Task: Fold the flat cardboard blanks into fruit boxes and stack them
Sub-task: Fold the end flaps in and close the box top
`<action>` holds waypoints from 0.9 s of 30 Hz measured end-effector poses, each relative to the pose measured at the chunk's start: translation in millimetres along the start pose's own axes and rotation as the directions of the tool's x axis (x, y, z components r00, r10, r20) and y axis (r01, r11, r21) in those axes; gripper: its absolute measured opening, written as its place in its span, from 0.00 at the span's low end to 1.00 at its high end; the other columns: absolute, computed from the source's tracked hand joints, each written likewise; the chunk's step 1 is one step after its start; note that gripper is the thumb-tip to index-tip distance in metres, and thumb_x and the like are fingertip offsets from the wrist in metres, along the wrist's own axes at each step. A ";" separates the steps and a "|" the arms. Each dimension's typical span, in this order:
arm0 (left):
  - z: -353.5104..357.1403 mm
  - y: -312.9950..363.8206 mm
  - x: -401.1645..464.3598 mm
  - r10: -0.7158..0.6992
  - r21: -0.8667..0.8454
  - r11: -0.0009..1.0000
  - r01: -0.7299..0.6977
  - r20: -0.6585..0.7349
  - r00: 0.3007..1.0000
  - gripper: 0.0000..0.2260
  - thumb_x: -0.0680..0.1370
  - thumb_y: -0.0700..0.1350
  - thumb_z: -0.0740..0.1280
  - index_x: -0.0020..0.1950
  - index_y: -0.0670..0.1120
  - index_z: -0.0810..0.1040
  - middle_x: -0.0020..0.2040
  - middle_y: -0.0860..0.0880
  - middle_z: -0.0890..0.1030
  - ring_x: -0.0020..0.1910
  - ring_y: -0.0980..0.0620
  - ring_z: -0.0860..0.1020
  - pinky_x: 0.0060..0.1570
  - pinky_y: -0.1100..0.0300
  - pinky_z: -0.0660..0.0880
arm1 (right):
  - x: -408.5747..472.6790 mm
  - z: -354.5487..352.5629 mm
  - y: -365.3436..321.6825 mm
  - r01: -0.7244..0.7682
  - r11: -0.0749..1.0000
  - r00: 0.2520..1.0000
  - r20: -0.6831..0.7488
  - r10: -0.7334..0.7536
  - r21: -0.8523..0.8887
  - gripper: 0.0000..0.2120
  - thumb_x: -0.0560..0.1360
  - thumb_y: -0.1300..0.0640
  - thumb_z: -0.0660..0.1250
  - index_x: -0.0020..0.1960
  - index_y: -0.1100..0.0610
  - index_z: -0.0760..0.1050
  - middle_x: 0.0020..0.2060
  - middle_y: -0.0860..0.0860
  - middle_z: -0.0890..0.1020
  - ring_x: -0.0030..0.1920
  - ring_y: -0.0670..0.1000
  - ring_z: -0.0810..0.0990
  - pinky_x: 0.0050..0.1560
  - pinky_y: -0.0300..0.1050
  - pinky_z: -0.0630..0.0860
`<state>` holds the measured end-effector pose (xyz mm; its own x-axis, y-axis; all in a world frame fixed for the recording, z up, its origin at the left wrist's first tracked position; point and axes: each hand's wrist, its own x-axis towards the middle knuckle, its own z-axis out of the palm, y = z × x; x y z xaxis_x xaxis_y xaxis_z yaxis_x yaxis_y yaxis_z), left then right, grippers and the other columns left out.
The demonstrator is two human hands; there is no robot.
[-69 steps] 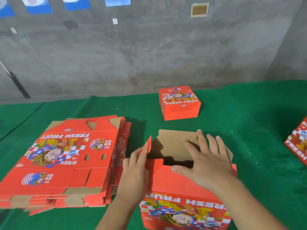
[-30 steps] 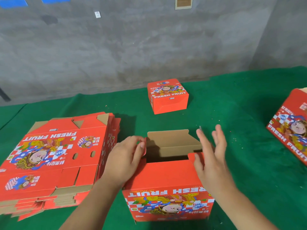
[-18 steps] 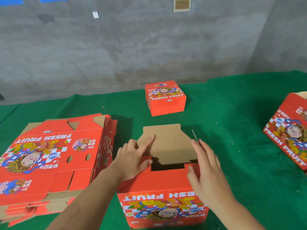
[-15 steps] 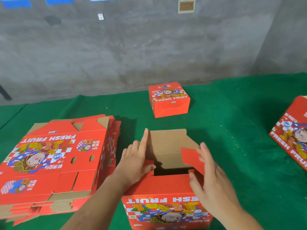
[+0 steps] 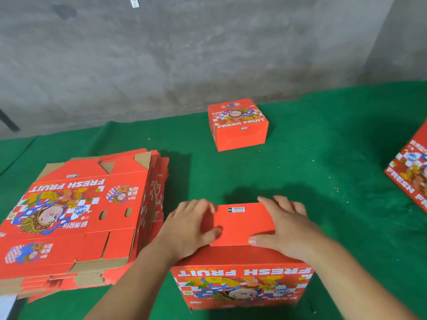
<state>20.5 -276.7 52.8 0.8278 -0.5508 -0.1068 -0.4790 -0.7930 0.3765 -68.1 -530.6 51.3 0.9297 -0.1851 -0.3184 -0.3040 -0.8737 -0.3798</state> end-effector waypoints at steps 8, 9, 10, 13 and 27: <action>5.6 1.8 2.2 -0.276 -0.293 0.924 0.246 -0.064 0.959 0.34 0.75 0.65 0.71 0.76 0.54 0.66 0.68 0.51 0.68 0.66 0.50 0.76 0.66 0.57 0.71 | 1.1 -4.1 0.2 0.011 0.925 0.983 -0.175 0.060 0.380 0.38 0.72 0.30 0.69 0.76 0.40 0.60 0.71 0.47 0.65 0.71 0.52 0.65 0.66 0.52 0.70; 4.2 0.8 0.4 -0.280 -0.381 0.899 0.214 -0.125 0.952 0.29 0.76 0.62 0.71 0.74 0.54 0.69 0.65 0.52 0.70 0.64 0.53 0.75 0.64 0.61 0.68 | -3.0 -13.0 1.9 0.036 0.763 0.975 -0.190 0.114 0.645 0.33 0.73 0.34 0.71 0.74 0.37 0.66 0.71 0.48 0.69 0.70 0.50 0.69 0.68 0.51 0.68; 3.5 1.7 -2.3 -0.292 -0.454 0.874 0.175 -0.203 0.935 0.24 0.77 0.61 0.71 0.70 0.55 0.72 0.61 0.52 0.72 0.62 0.55 0.75 0.62 0.63 0.67 | -7.4 -21.0 3.4 0.058 0.537 0.964 -0.187 0.190 0.842 0.28 0.71 0.35 0.74 0.69 0.35 0.72 0.69 0.48 0.74 0.67 0.49 0.74 0.68 0.53 0.69; 6.3 15.5 -11.2 -0.320 -0.678 0.733 -0.043 -0.400 0.859 0.17 0.76 0.63 0.70 0.60 0.59 0.74 0.52 0.54 0.78 0.54 0.58 0.76 0.57 0.62 0.70 | -12.7 -39.3 21.5 0.033 0.017 0.956 -0.037 0.292 0.999 0.20 0.66 0.35 0.73 0.57 0.38 0.81 0.53 0.53 0.83 0.46 0.55 0.85 0.54 0.63 0.80; 40.4 5.1 -16.7 -0.317 -0.975 0.219 0.046 -0.026 0.948 0.19 0.77 0.54 0.74 0.67 0.53 0.78 0.57 0.45 0.86 0.54 0.43 0.86 0.48 0.56 0.83 | -25.5 -7.1 39.2 0.173 0.331 0.984 -0.180 -0.011 0.928 0.31 0.76 0.51 0.70 0.71 0.25 0.66 0.63 0.39 0.82 0.62 0.44 0.83 0.57 0.40 0.76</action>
<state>-7.5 -282.0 19.4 0.9442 -0.2644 -0.1964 0.2179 0.0543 0.9745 -102.3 -563.3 50.6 0.9552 -0.2536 -0.1527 -0.1323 0.0960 -0.9866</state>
